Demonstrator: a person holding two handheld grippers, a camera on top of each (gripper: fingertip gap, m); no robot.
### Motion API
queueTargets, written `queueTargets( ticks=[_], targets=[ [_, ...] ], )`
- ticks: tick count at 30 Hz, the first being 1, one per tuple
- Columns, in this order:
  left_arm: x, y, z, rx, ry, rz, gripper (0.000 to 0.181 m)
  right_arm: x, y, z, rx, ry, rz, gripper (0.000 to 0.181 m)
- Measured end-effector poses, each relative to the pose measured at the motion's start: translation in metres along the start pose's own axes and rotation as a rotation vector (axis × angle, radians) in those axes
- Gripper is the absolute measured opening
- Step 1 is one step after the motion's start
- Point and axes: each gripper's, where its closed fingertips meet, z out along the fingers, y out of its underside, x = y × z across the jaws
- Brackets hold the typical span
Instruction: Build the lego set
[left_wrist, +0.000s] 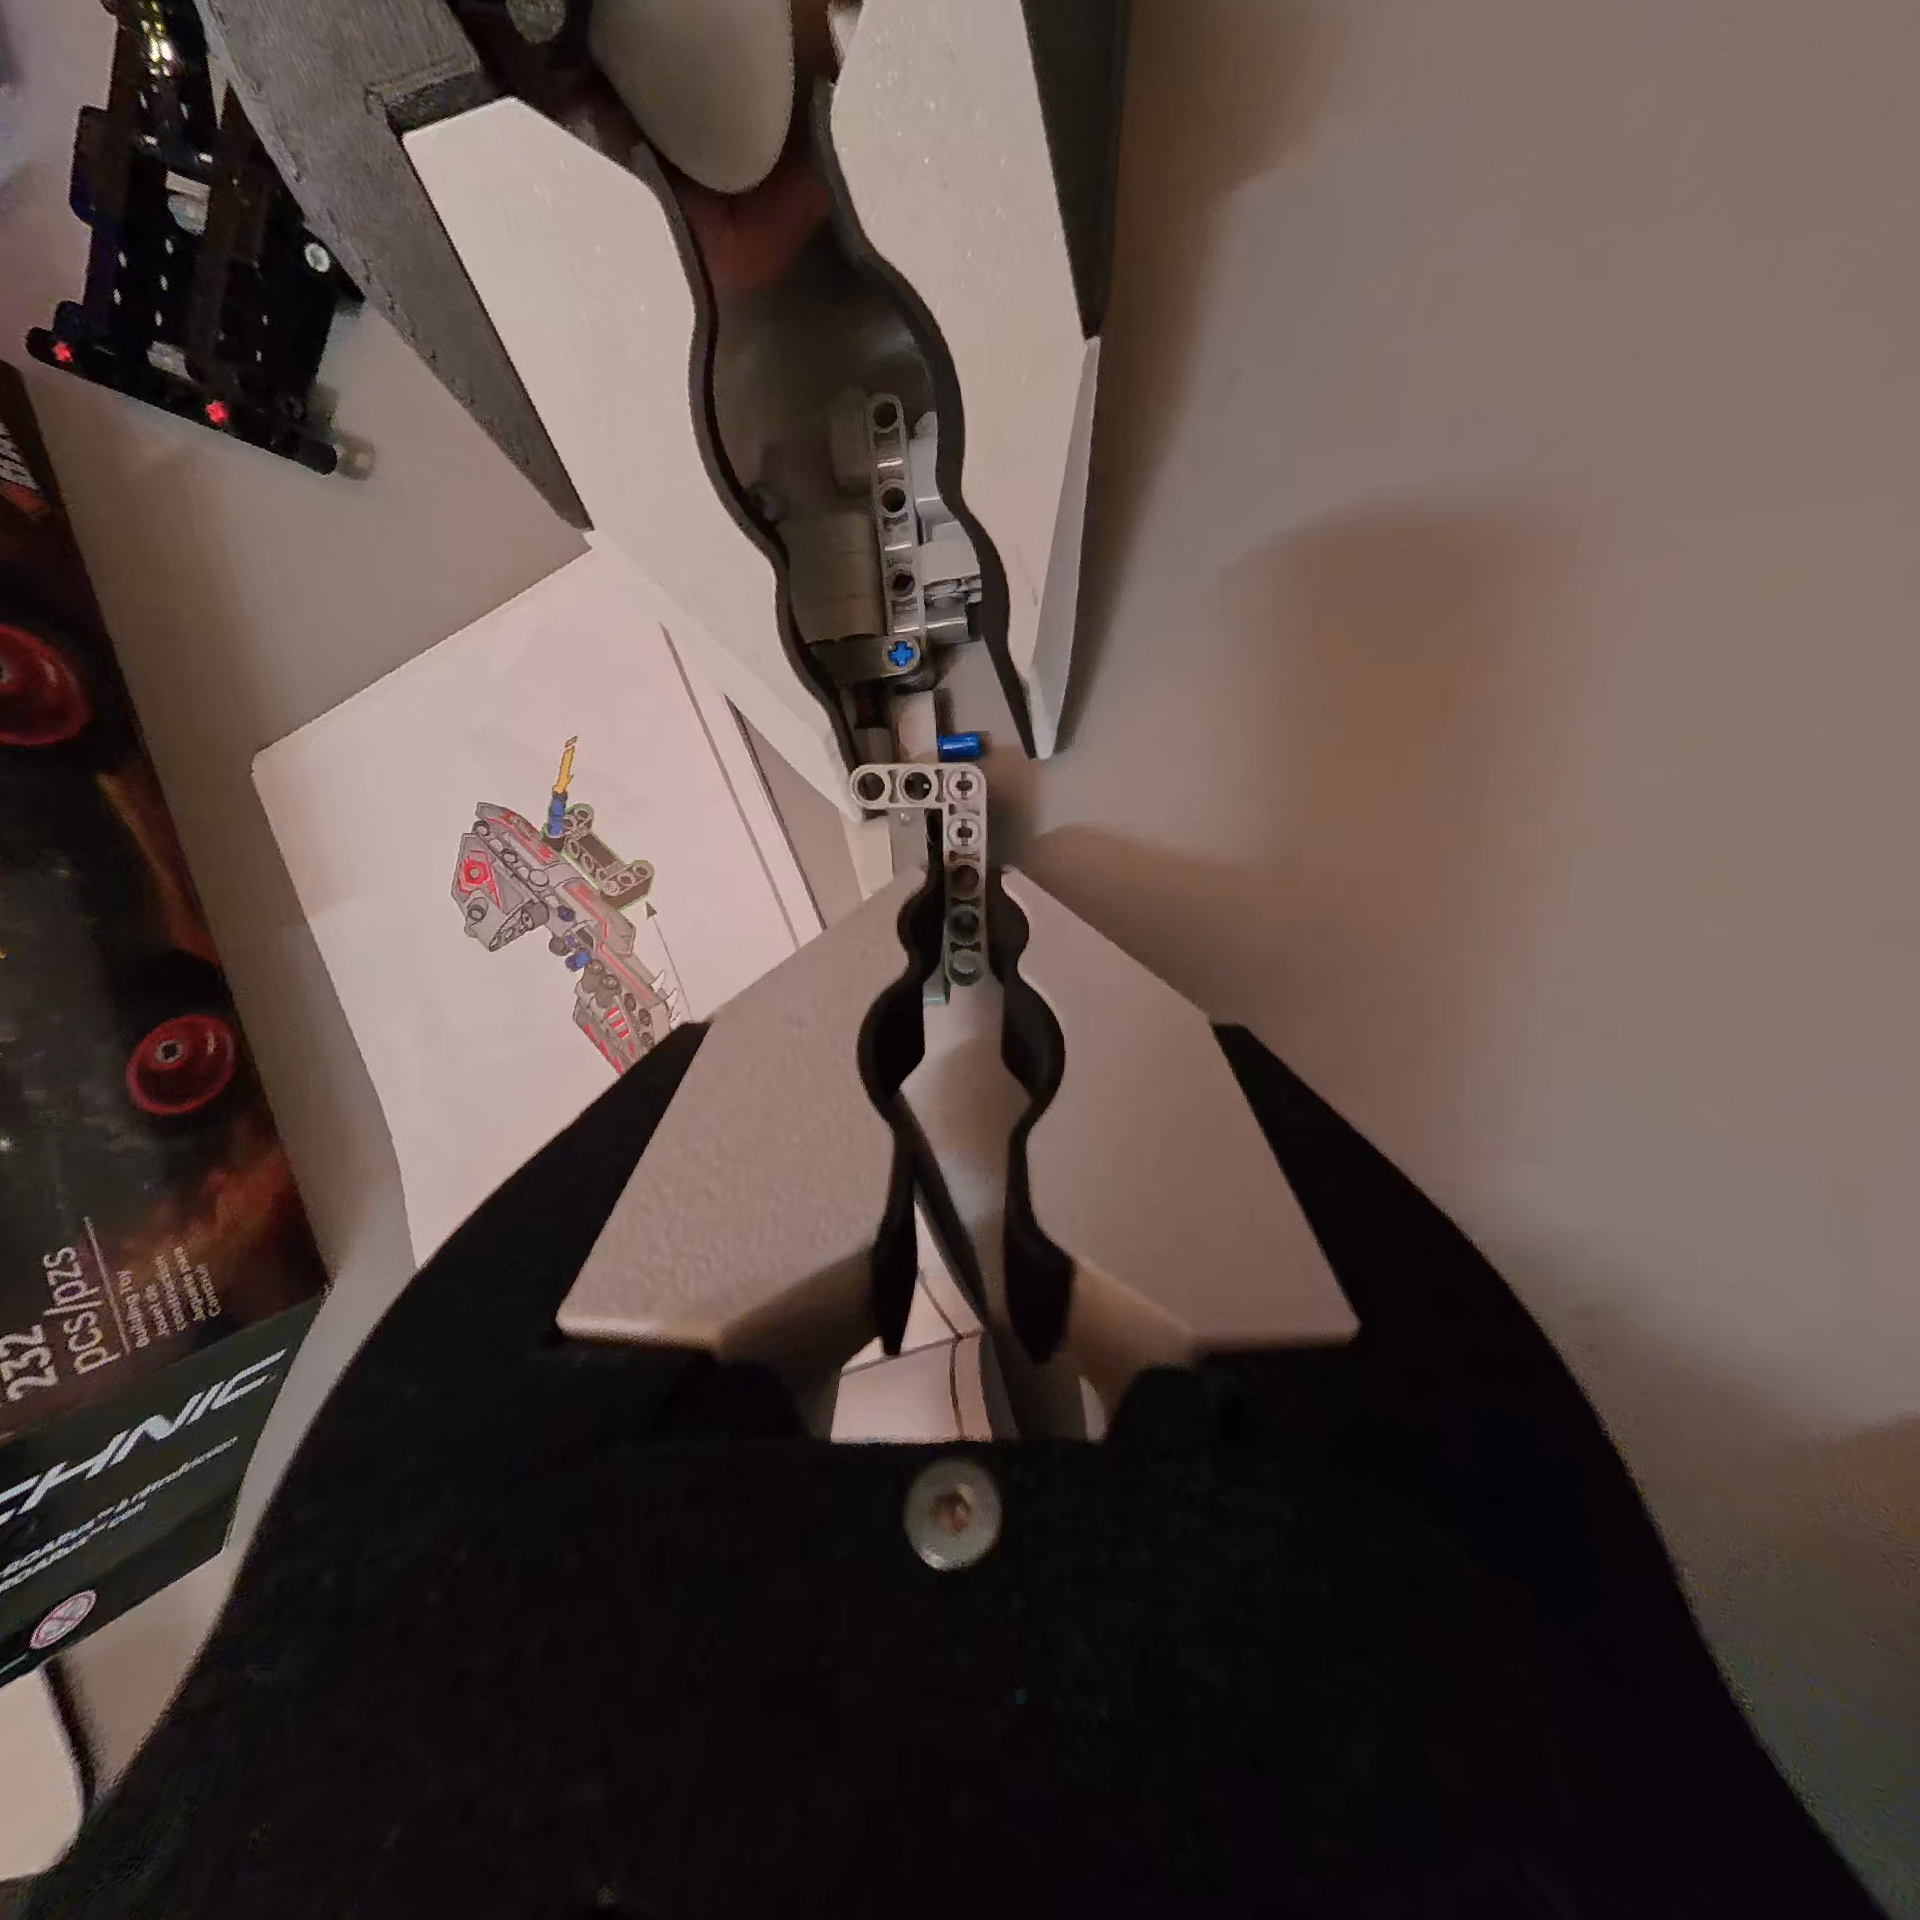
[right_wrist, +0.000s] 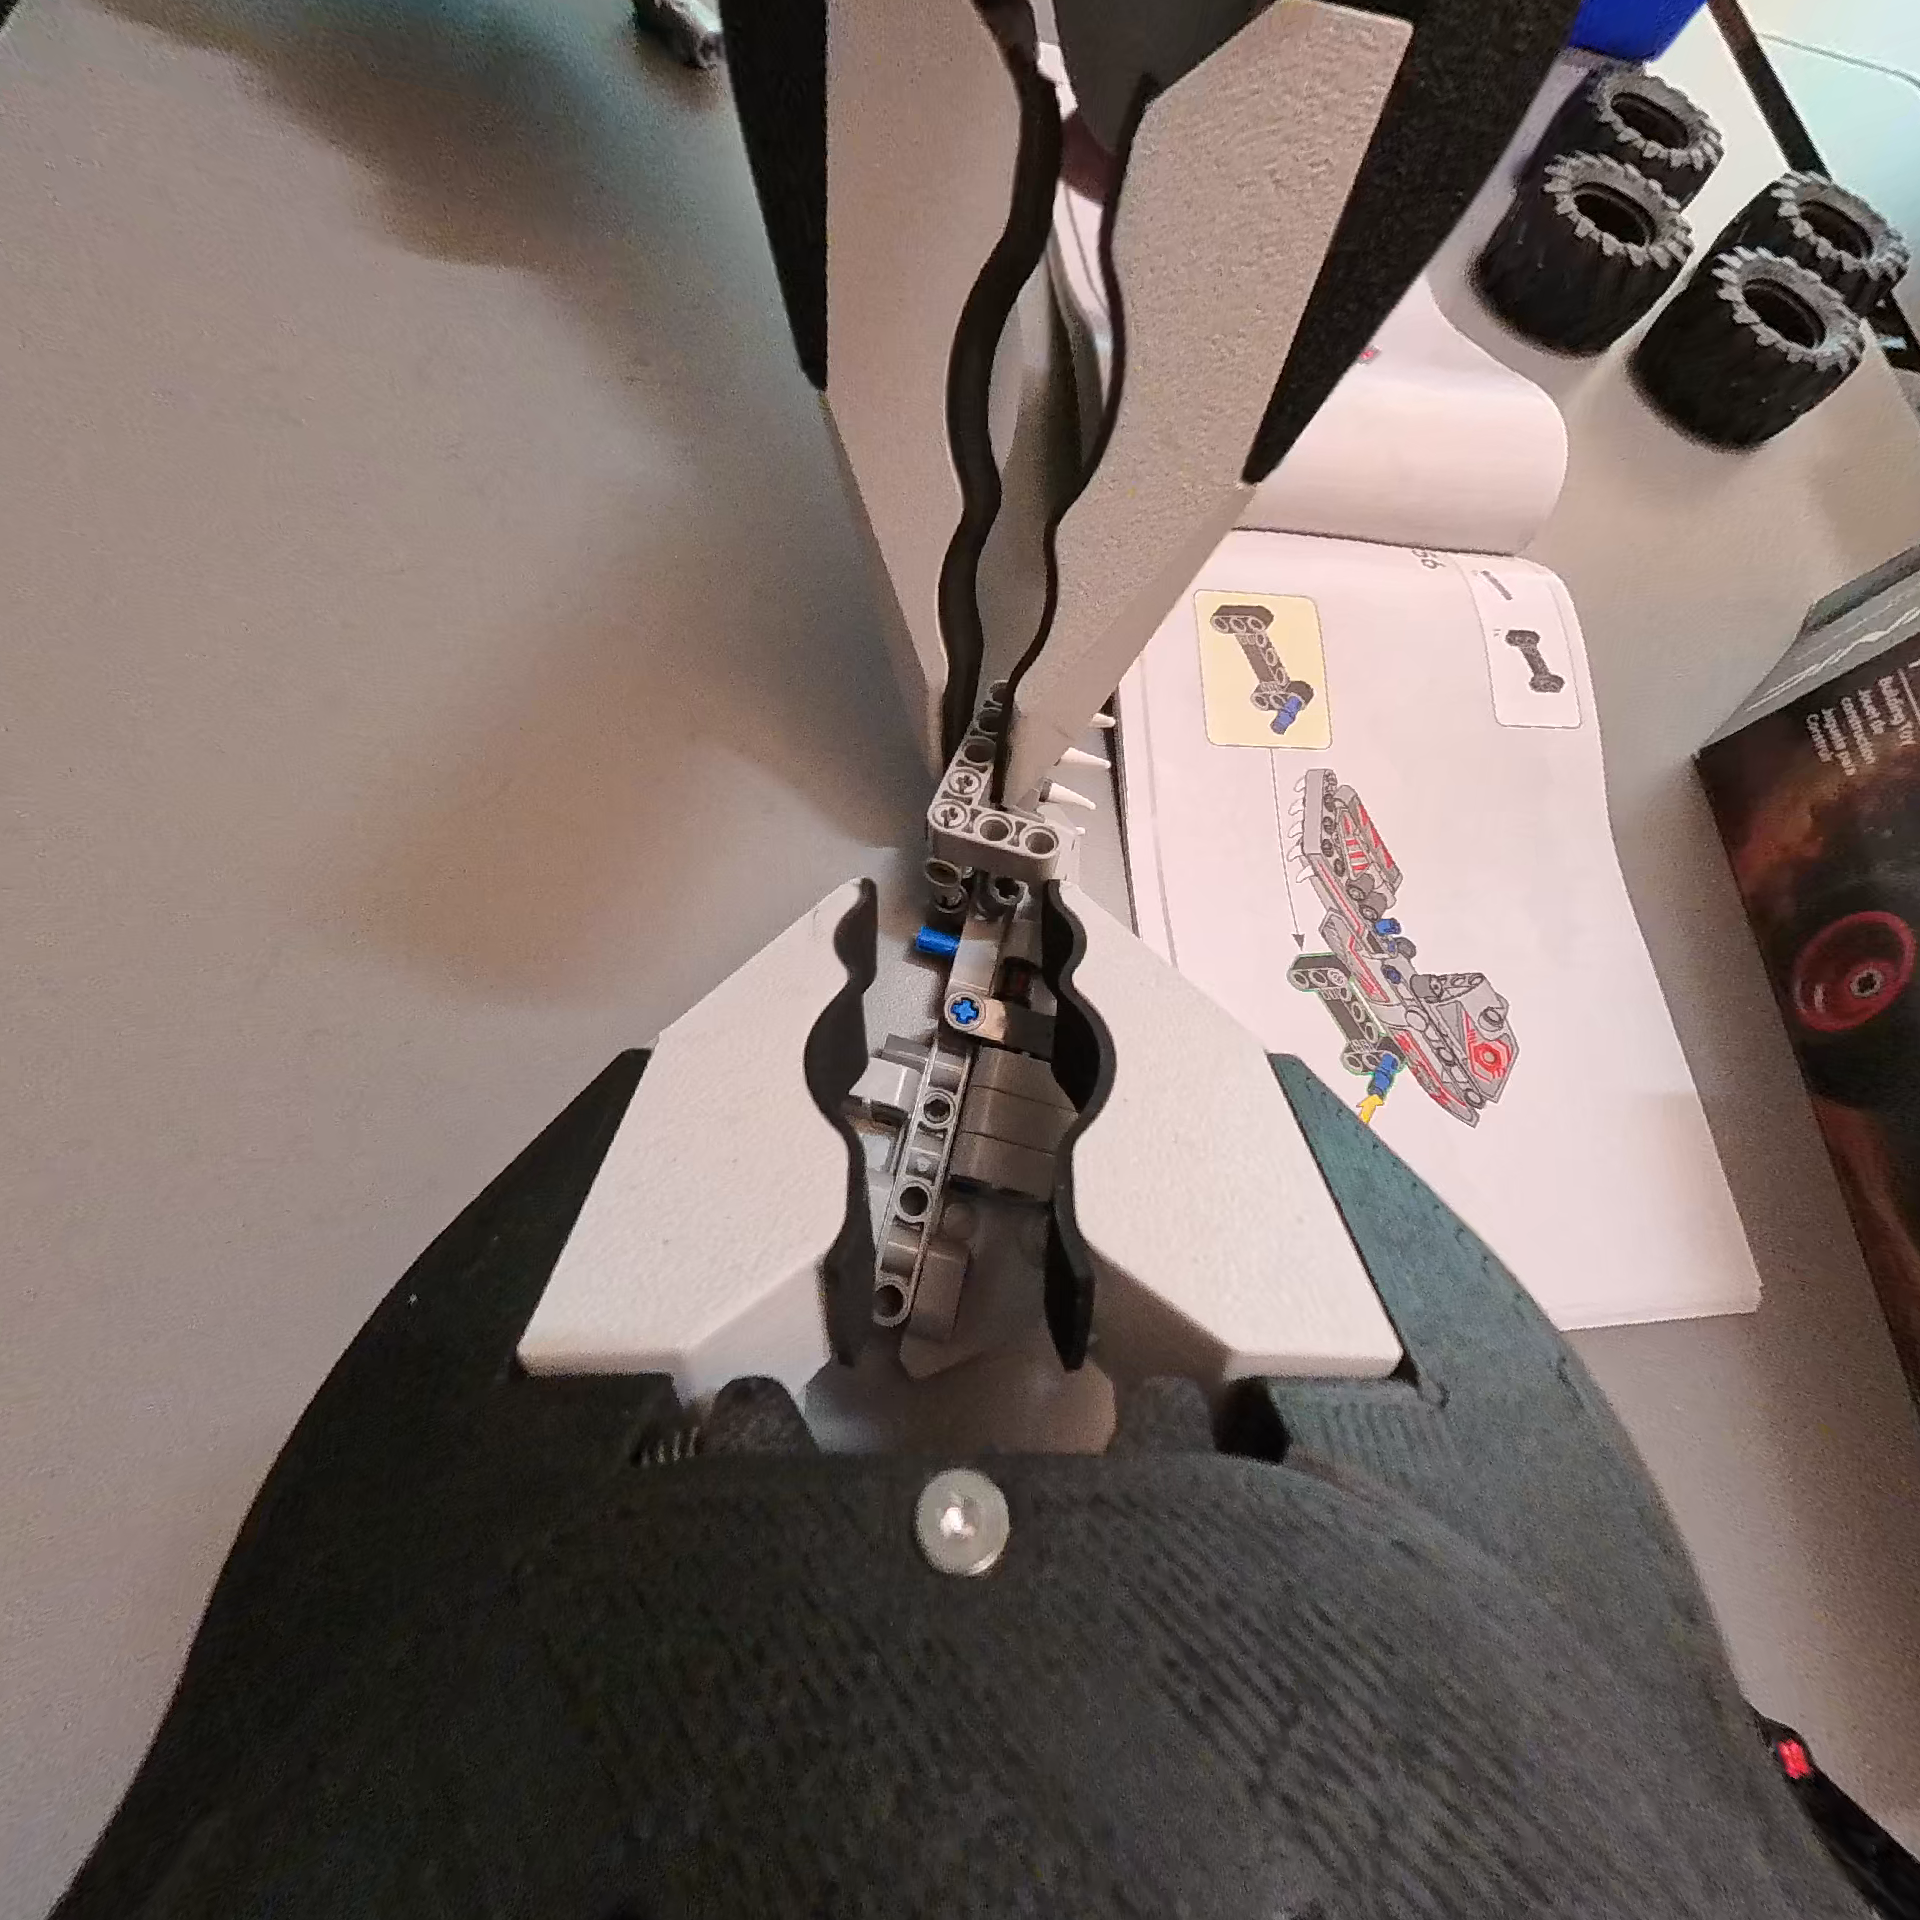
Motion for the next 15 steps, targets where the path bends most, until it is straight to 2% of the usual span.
queueTargets(
  ticks=[1, 9, 13, 15],
  targets=[
    [-0.0001, 0.0001, 0.0002, -0.004, -0.009, 0.002, 0.005, 0.0003, -0.0001, 0.0, 0.002, -0.001, 0.007, 0.029],
    [-0.0009, -0.0005, -0.0001, 0.014, -0.03, -0.044, 0.007, 0.0012, -0.0006, 0.0002, 0.001, 0.004, 0.016, 0.028],
    [-0.0057, -0.0002, -0.0001, -0.013, -0.066, -0.026, 0.018, 0.0012, -0.0007, 0.0002, 0.003, 0.002, 0.023, 0.028],
    [-0.0053, -0.0016, -0.0006, -0.011, -0.066, -0.015, 0.014, 0.0013, -0.0007, 0.0002, 0.003, 0.001, 0.028, 0.028]
  ],
)
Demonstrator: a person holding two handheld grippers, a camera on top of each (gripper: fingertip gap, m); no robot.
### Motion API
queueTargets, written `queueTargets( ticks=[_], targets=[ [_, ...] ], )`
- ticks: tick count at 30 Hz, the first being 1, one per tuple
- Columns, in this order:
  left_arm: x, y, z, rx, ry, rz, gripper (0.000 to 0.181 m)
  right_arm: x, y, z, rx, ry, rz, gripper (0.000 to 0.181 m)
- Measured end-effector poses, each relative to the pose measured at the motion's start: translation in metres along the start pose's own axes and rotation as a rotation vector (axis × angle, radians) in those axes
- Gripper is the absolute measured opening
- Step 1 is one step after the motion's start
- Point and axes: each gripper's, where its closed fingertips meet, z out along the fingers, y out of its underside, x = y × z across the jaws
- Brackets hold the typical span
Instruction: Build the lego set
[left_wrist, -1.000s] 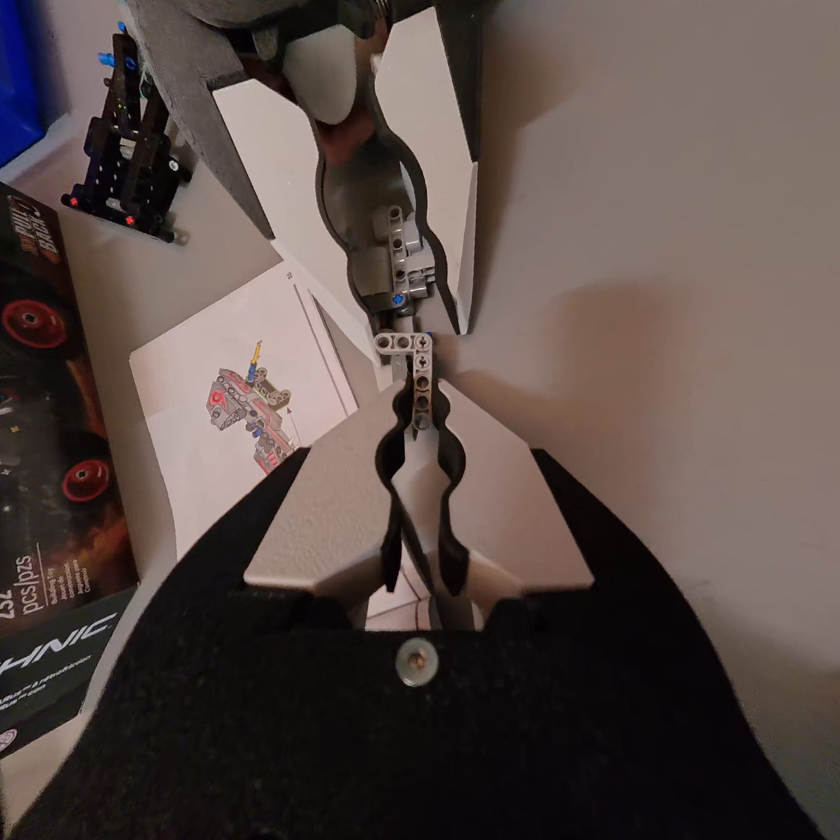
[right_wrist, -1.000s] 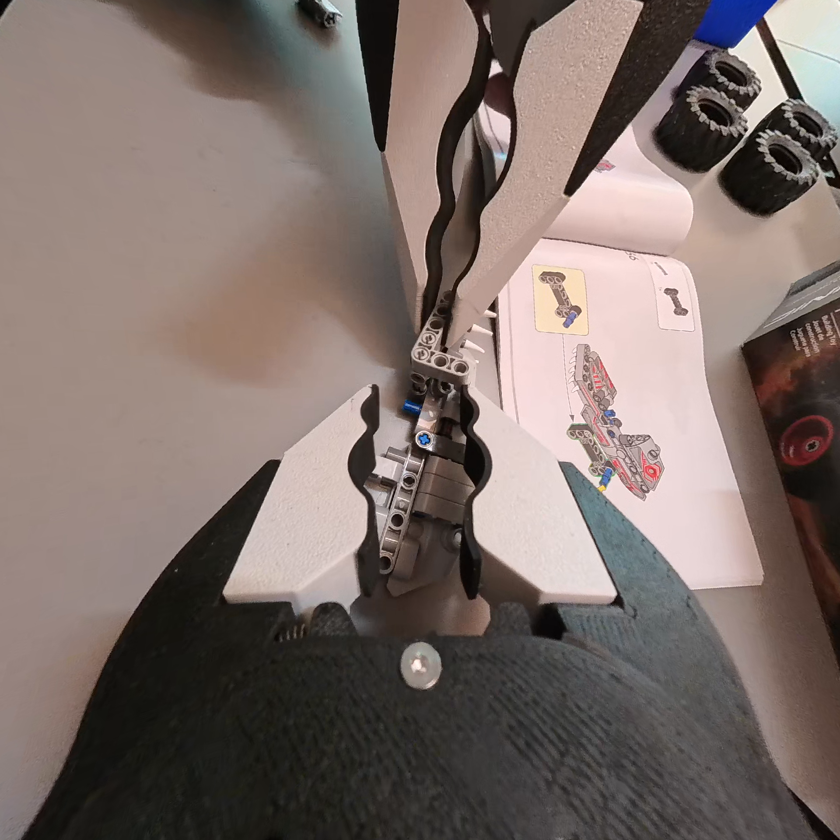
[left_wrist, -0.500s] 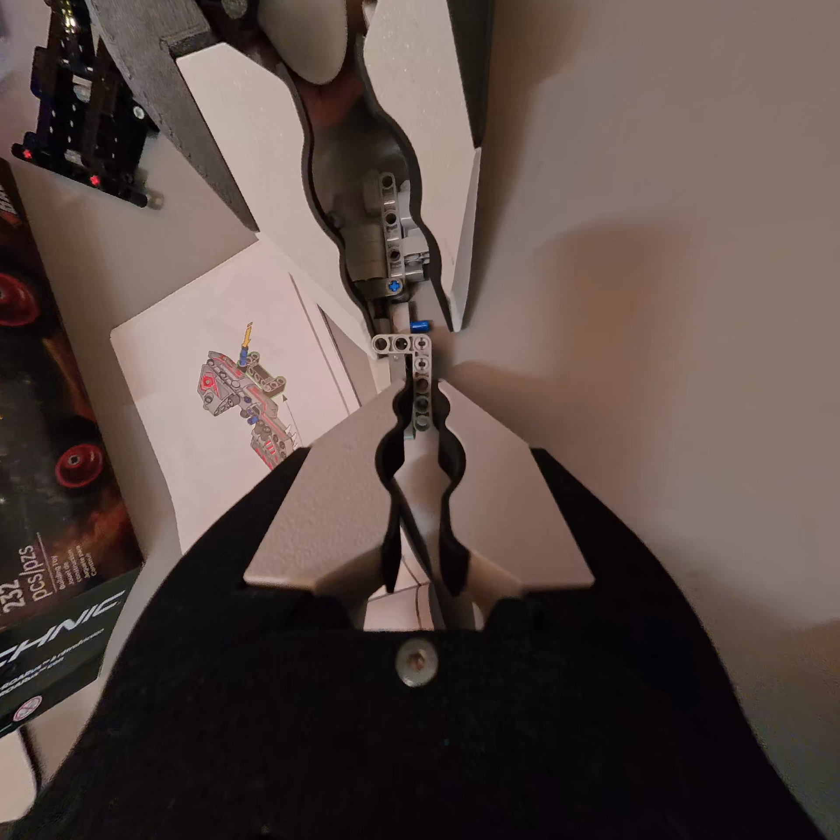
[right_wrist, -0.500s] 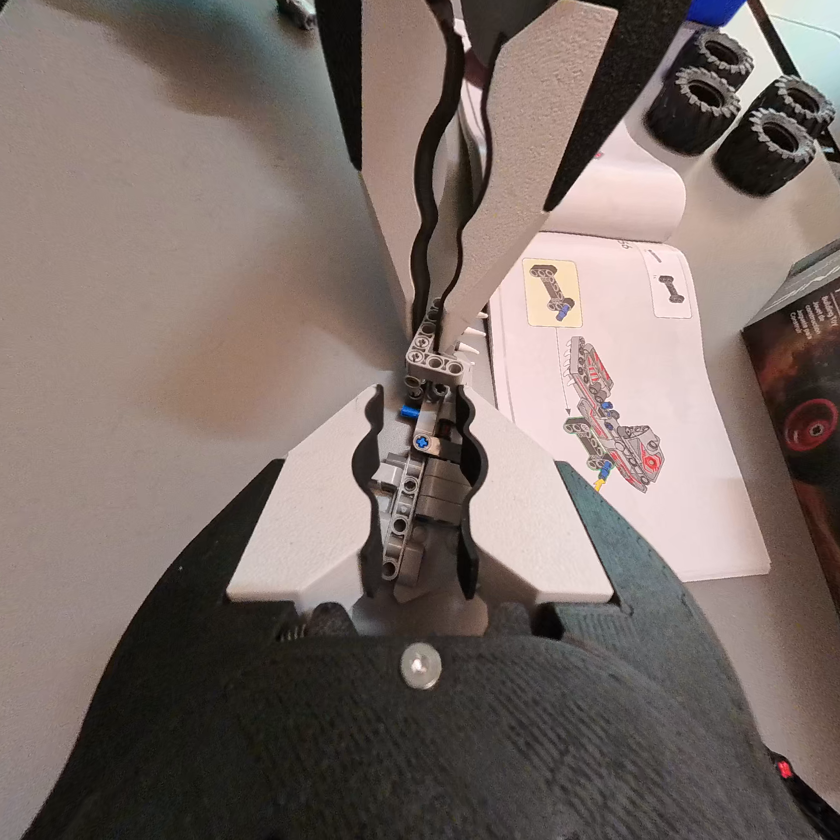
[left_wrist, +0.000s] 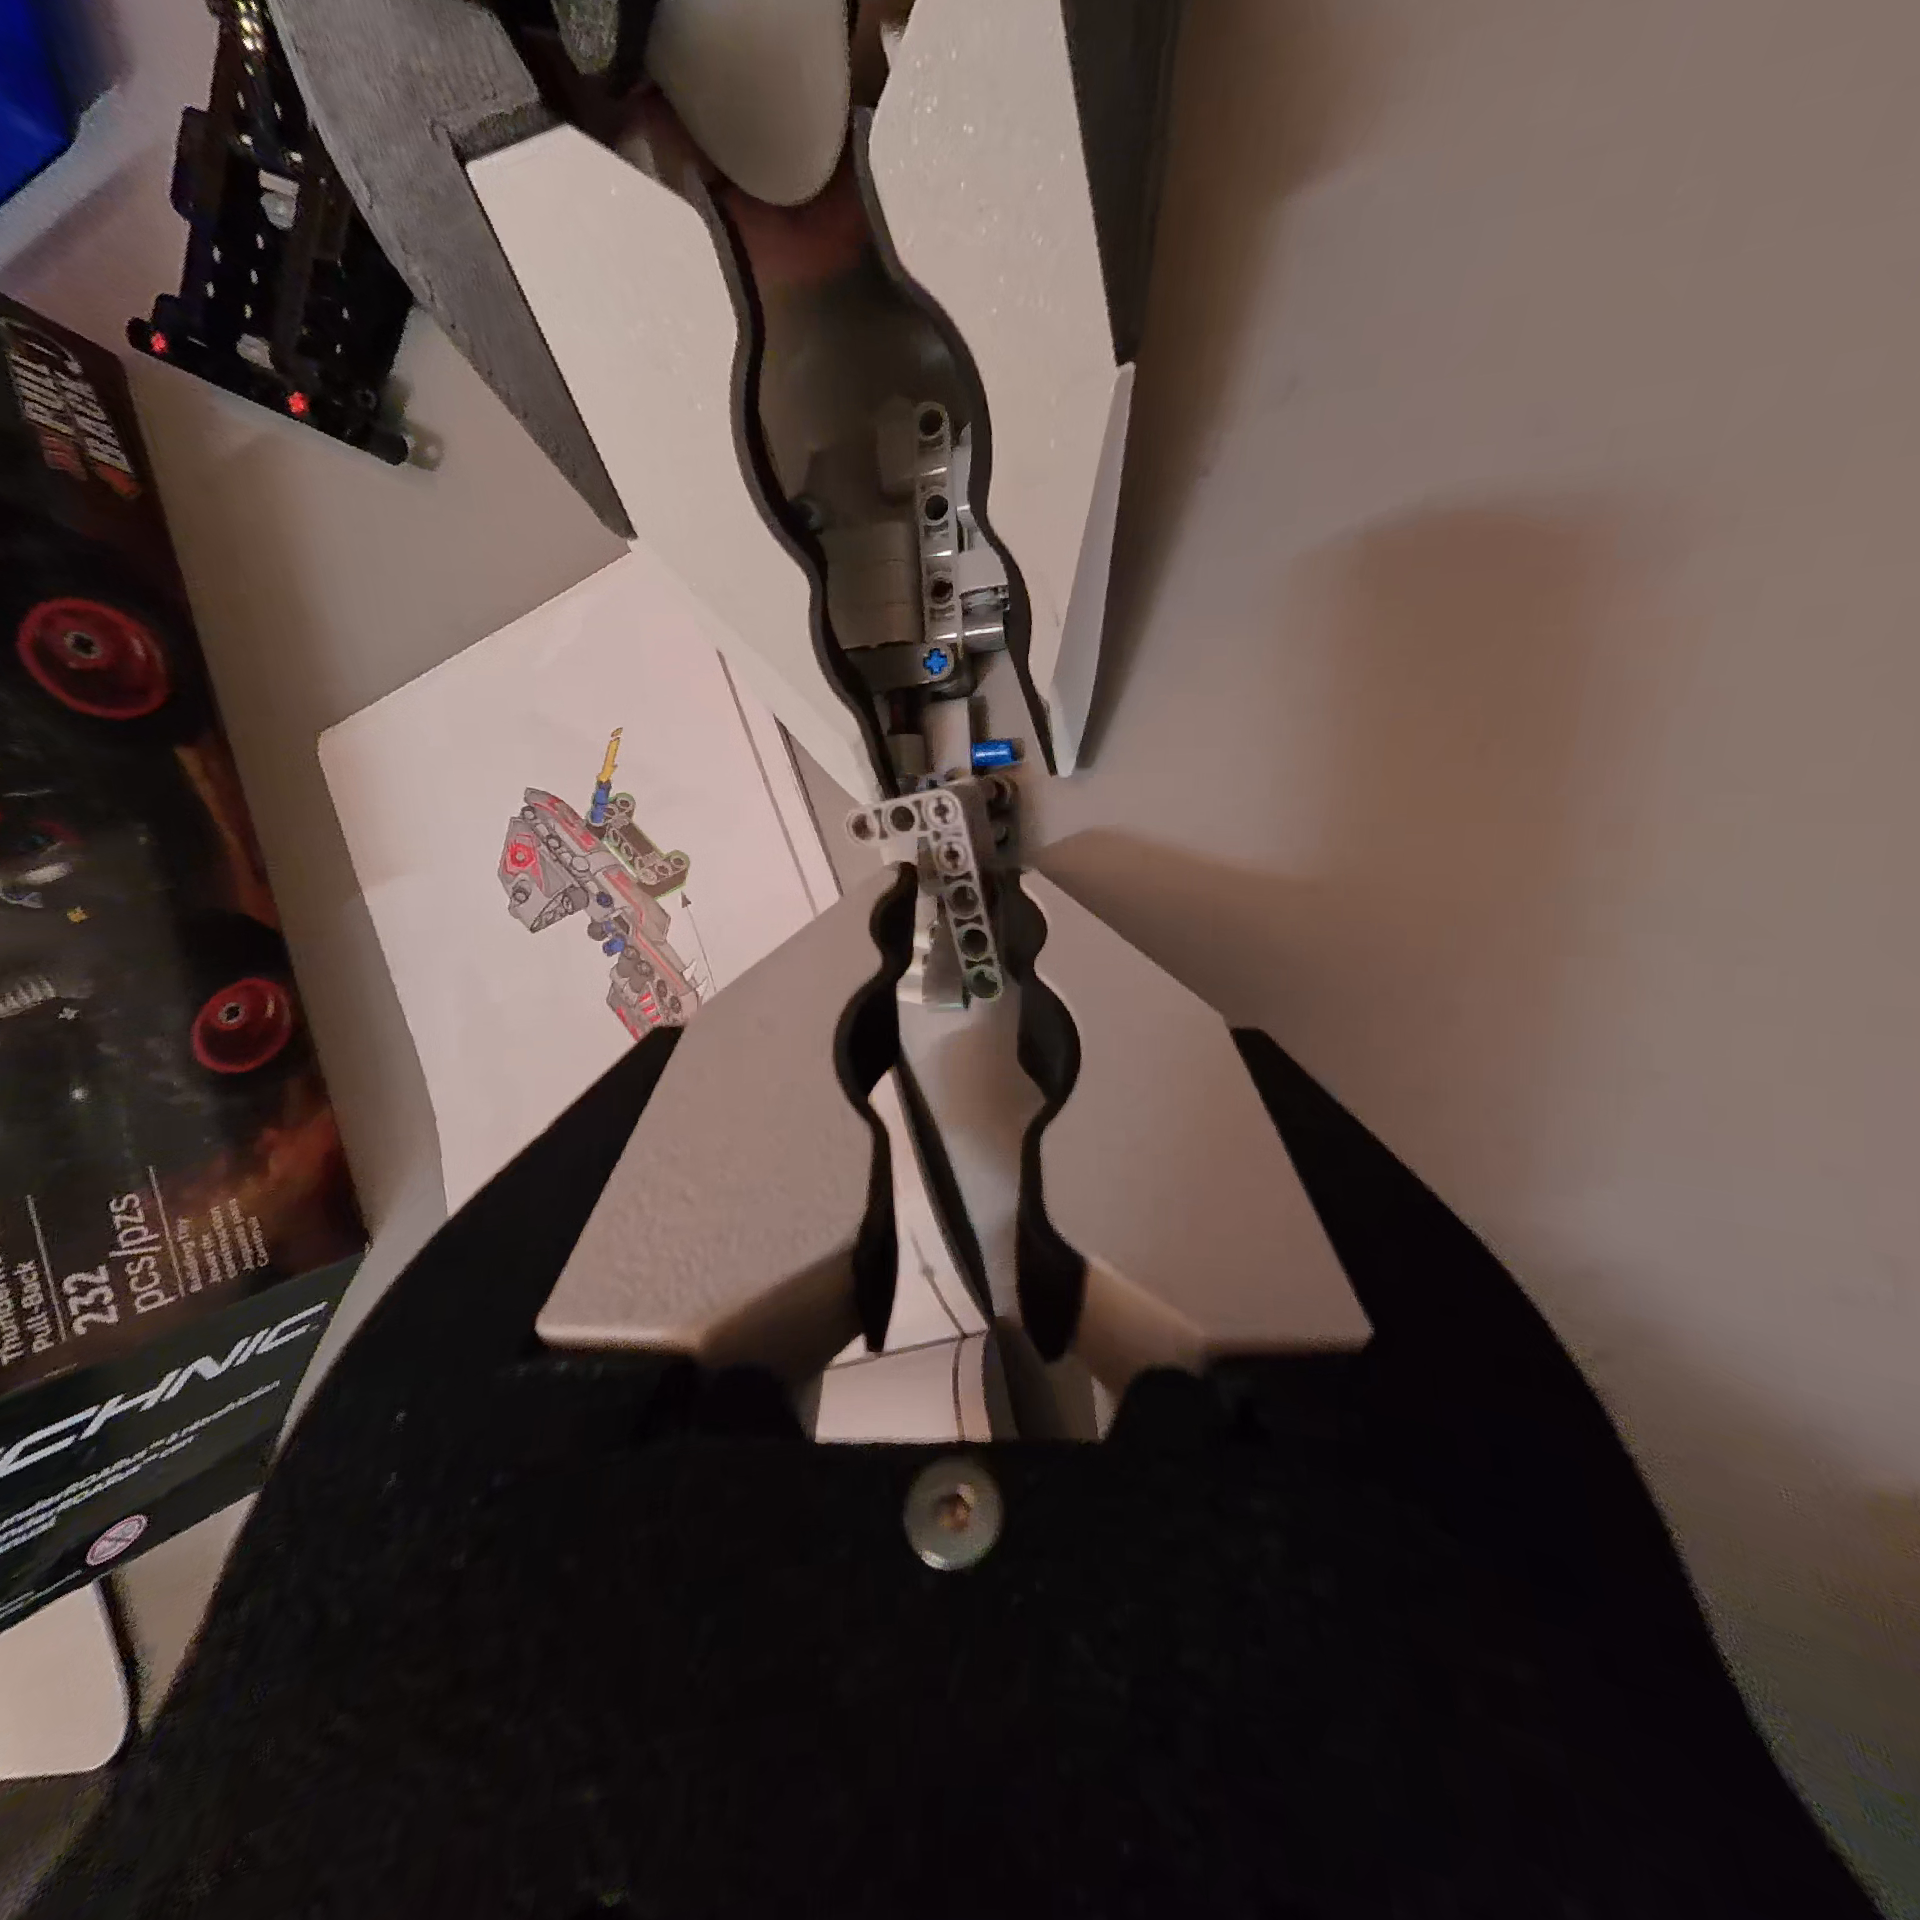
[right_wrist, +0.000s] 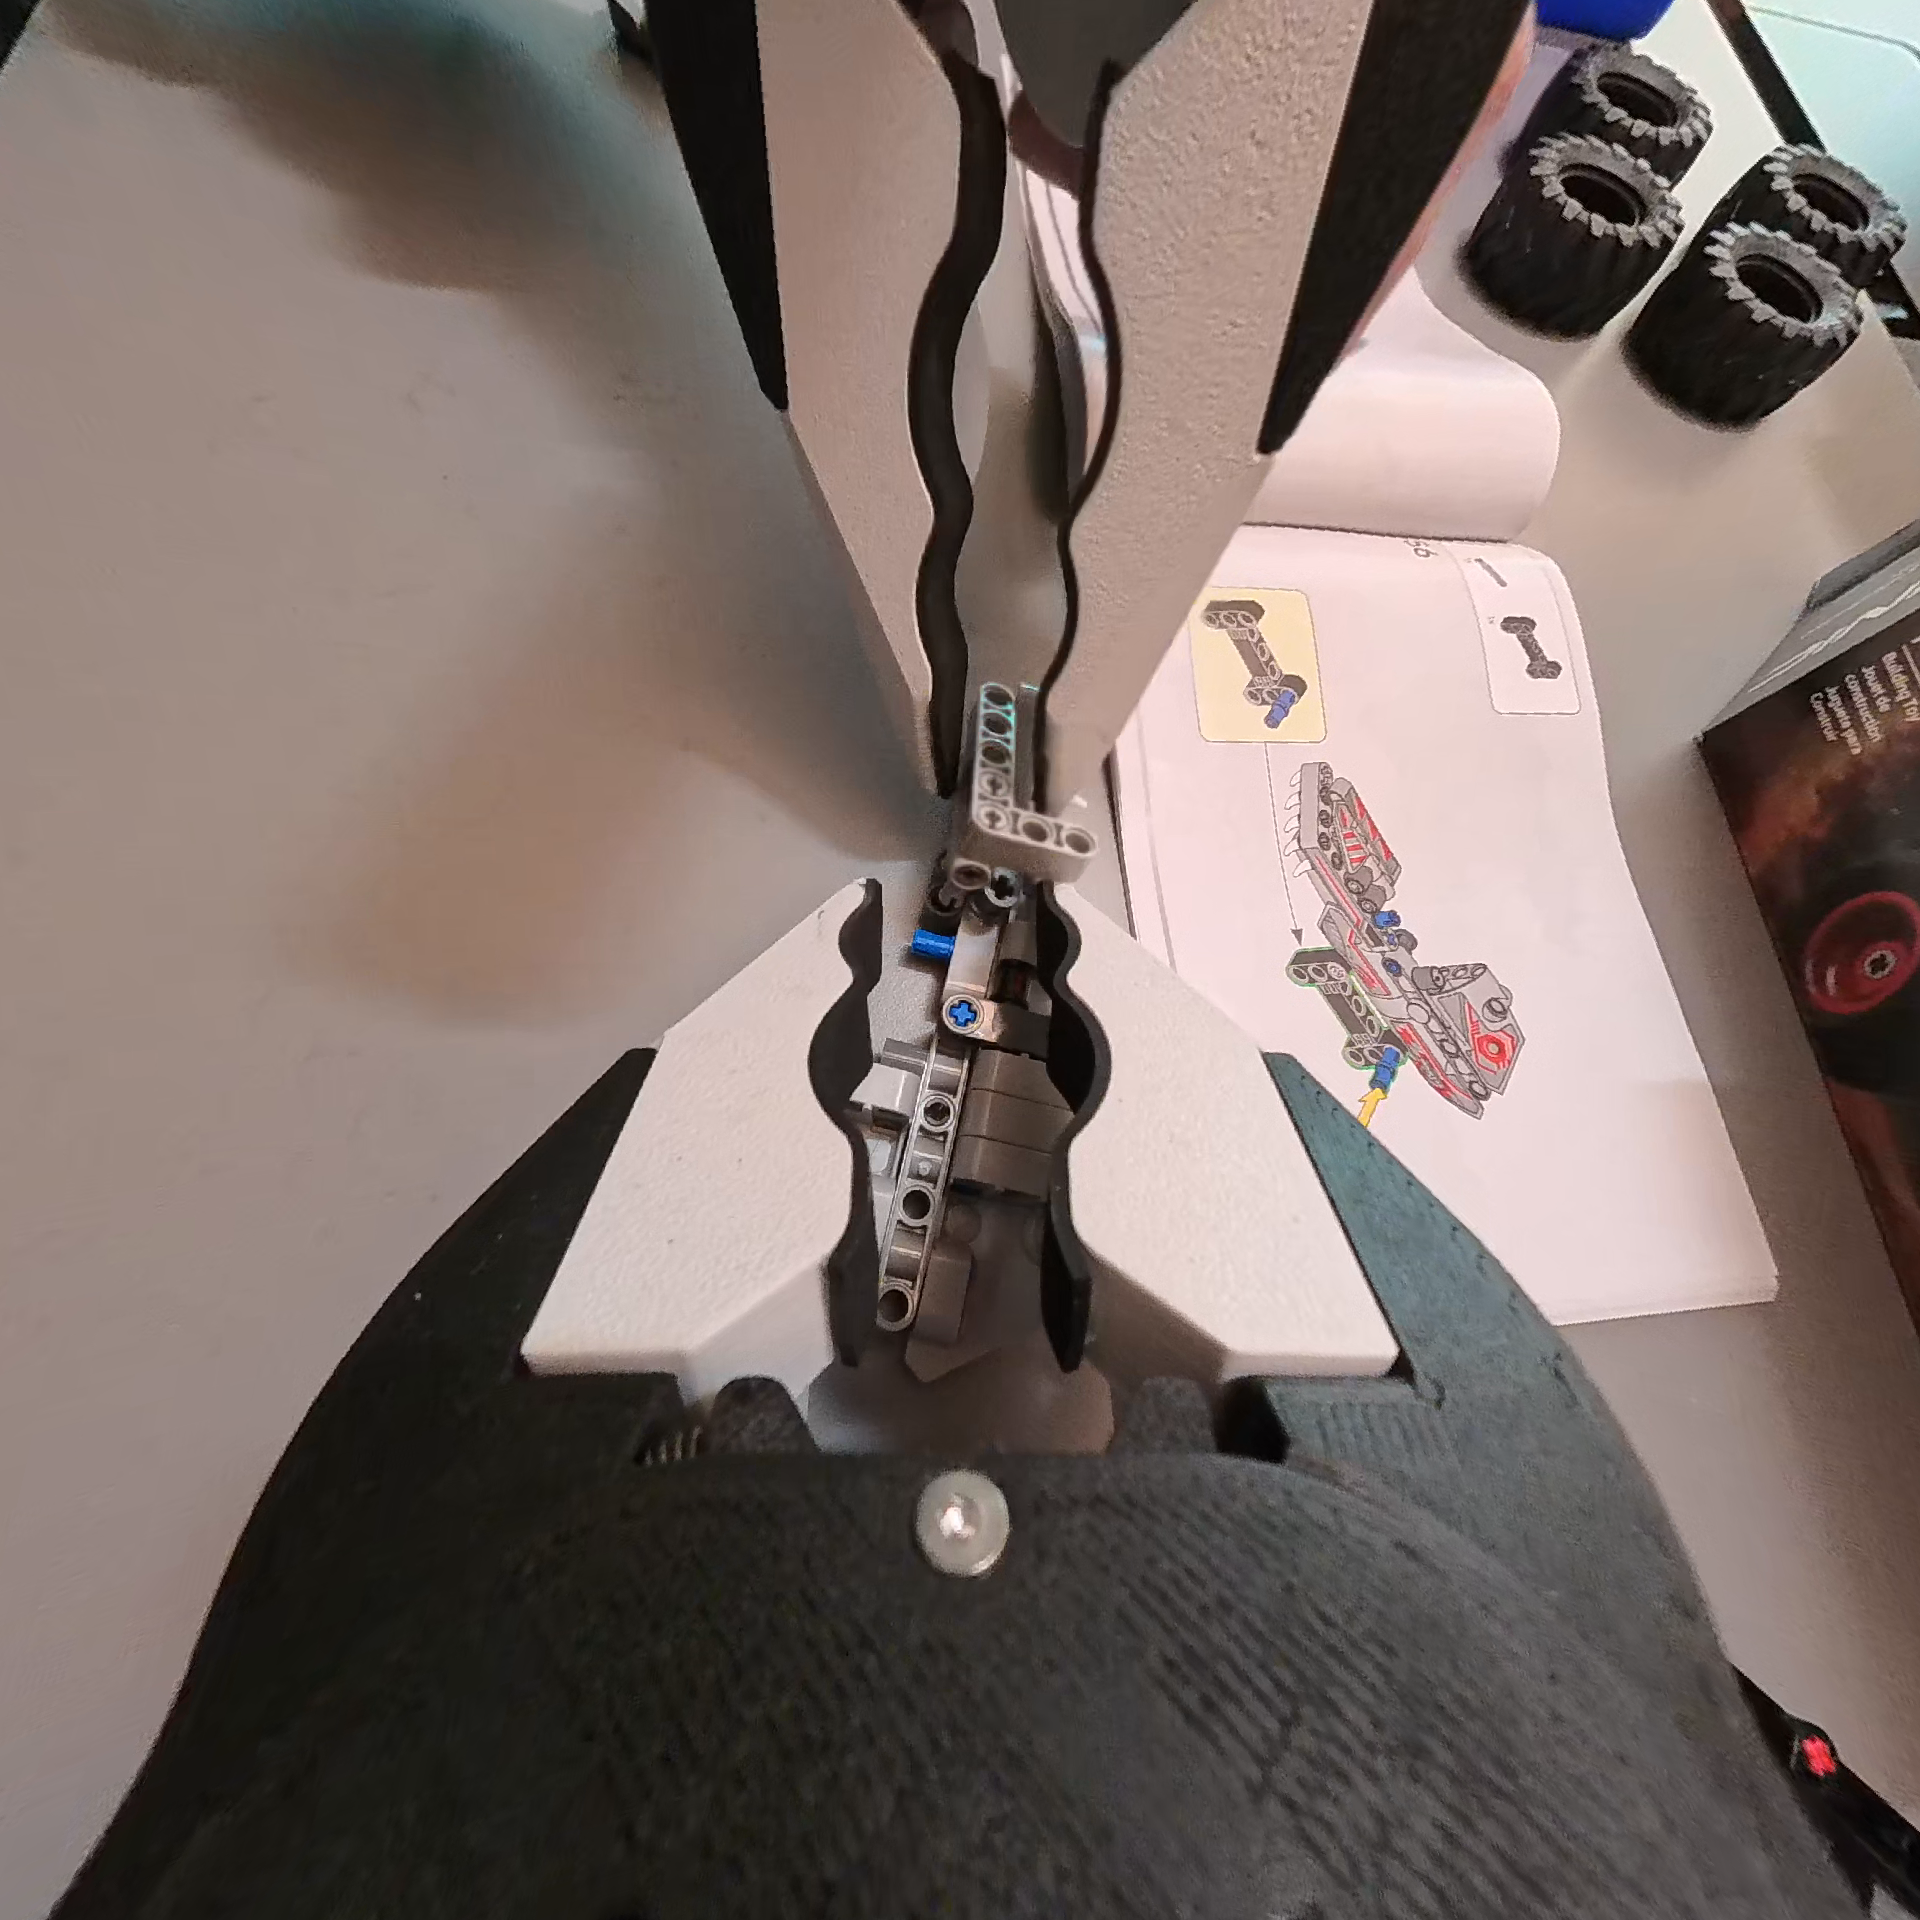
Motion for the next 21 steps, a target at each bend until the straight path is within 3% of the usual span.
queueTargets(
  ticks=[9, 21],
  targets=[
    [-0.0004, -0.0048, -0.0012, 0.032, -0.006, 0.024, 0.007, 0.0009, 0.0001, 0.0001, 0.0, 0.004, 0.009, 0.028],
    [-0.0019, -0.0027, -0.0008, -0.08, 0.03, 0.13, 0.005, 0.0074, 0.0032, -0.0052, -0.01, 0.041, 0.018, 0.038]
  ],
)
